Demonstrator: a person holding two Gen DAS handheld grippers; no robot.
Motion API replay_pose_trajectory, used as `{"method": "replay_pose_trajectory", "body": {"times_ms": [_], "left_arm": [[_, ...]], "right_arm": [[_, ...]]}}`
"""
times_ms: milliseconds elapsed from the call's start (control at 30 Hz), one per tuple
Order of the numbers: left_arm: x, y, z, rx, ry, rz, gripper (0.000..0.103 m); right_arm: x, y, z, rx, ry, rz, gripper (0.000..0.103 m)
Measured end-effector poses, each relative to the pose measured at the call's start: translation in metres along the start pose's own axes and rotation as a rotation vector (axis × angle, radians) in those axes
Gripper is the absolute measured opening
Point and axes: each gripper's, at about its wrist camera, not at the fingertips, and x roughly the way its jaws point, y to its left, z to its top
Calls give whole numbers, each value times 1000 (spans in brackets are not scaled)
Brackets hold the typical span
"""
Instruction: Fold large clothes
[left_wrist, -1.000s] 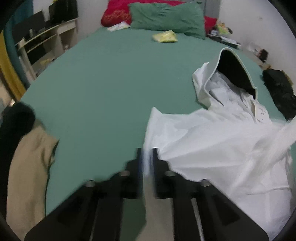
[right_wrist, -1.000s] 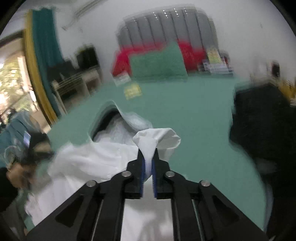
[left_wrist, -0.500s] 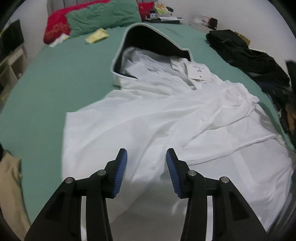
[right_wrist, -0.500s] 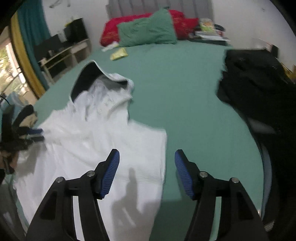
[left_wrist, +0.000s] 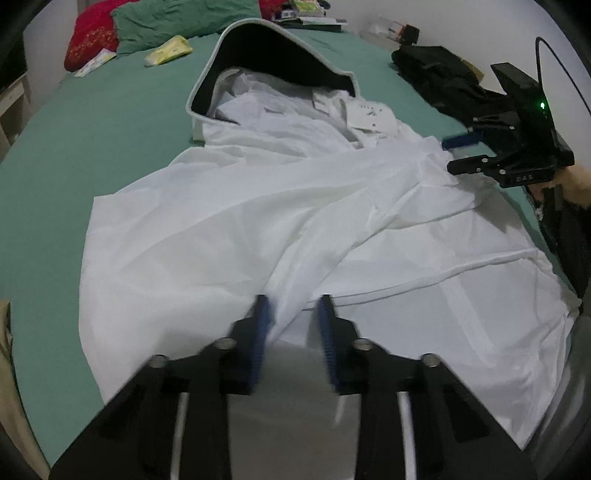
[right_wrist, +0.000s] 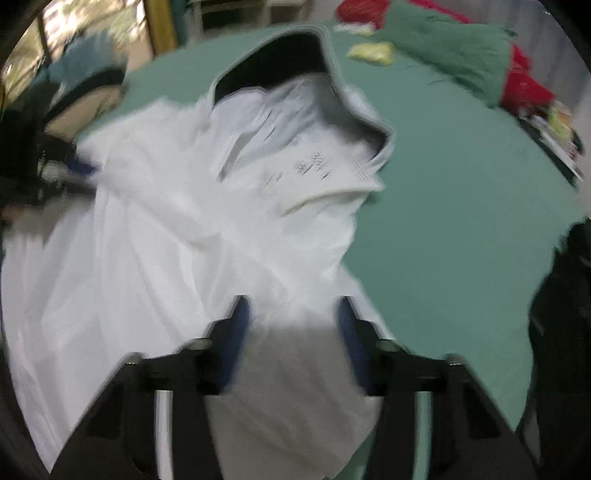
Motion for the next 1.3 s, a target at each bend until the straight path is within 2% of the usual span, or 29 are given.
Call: {"method": "replay_pose_trajectory", "body": {"times_ms": [100,233,300,400,467,500,533,633,667,700,733,833,867,900,1000,1067,1133,1200,1233,1267,1300], "left_arm": [[-3,3,1,-10,-12,-9,5],[-17,5,6,-23,-67,12,4],[-33,4,12,-23,-132,29,4],[-51,-2,19,-12,-212,59,4],[-52,-8,19,12,-210,70,4],[-49,-11,17,25,-188,66,4],[-45,-14,12,38,-150,60,4],[-28,-20,-9,60,-4,6,8],[-26,-21,-18,57,30,7,22],[-27,-20,-29,50,54,22,43],[-31,-18,-39,38,63,35,50],[-54,-6,-71,-36,67,58,52],[-65,-1,-81,-67,57,66,52],[-80,7,-96,-113,28,76,53],[-106,30,-127,-216,-28,153,61],[-113,47,-150,-309,-44,182,65],[-107,54,-164,-347,-17,168,67],[-96,51,-175,-356,37,122,67],[-95,47,-177,-338,31,127,67],[-98,41,-178,-306,11,148,66],[-98,36,-177,-273,17,140,64]], "right_arm": [[-1,1,-3,-30,19,-10,6],[-24,3,-2,-42,-57,-99,6],[-48,6,3,-47,-143,-191,6],[-82,27,6,-123,-288,-441,6],[-83,44,-3,-183,-311,-563,6],[-77,56,-14,-227,-301,-617,6],[-70,65,-23,-252,-287,-635,6],[-47,89,-64,-286,-190,-598,6],[-42,93,-79,-274,-158,-563,6],[-39,98,-92,-248,-116,-515,7],[-39,100,-101,-224,-89,-482,9],[-59,101,-120,-96,-61,-406,37],[-72,97,-124,-24,-67,-381,62],[-87,92,-131,57,-81,-344,78],[-110,78,-154,245,-102,-264,79],[-110,69,-176,395,-46,-228,79],[-109,60,-198,508,1,-149,79],[-108,61,-223,610,37,-73,79],[-104,65,-235,647,65,-14,79],[-106,74,-240,640,62,-9,78],[-110,82,-240,626,52,-9,65]]}}
